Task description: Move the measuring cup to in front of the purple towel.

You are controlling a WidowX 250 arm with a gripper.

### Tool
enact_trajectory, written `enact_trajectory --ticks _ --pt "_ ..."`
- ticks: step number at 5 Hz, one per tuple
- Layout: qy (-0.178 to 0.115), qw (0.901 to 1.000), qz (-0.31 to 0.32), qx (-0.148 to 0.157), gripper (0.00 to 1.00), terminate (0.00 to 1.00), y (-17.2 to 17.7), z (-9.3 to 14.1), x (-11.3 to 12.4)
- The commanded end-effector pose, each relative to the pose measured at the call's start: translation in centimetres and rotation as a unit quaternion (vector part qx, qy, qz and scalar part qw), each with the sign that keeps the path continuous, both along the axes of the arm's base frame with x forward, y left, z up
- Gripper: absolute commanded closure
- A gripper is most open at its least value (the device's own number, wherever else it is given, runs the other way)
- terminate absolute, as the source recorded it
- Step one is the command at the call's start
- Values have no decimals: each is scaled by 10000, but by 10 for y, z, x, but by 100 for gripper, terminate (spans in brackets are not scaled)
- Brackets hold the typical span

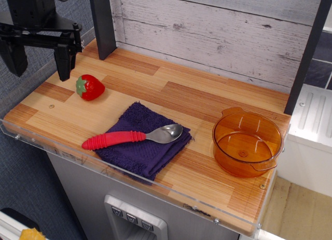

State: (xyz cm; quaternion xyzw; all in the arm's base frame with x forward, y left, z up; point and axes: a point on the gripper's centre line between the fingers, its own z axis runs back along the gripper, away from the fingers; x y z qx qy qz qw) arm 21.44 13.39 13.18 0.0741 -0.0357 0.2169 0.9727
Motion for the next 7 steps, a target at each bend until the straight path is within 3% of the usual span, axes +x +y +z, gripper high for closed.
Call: enact_trajectory --ticks 1,3,4,5,6,7 --pt "0 10000 0 0 0 0 0 0 0" --pt "-555 9955 -753 122 0 0 -61 9 35" --pt "-754 9862 -1467 111 0 0 -112 2 59" --pt "-678 9785 -1950 44 0 0 -150 -13 78" --pt "-643 9751 -2114 182 0 0 -175 -23 86" --pt "-807 9644 -2517 -111 0 0 -188 -36 95"
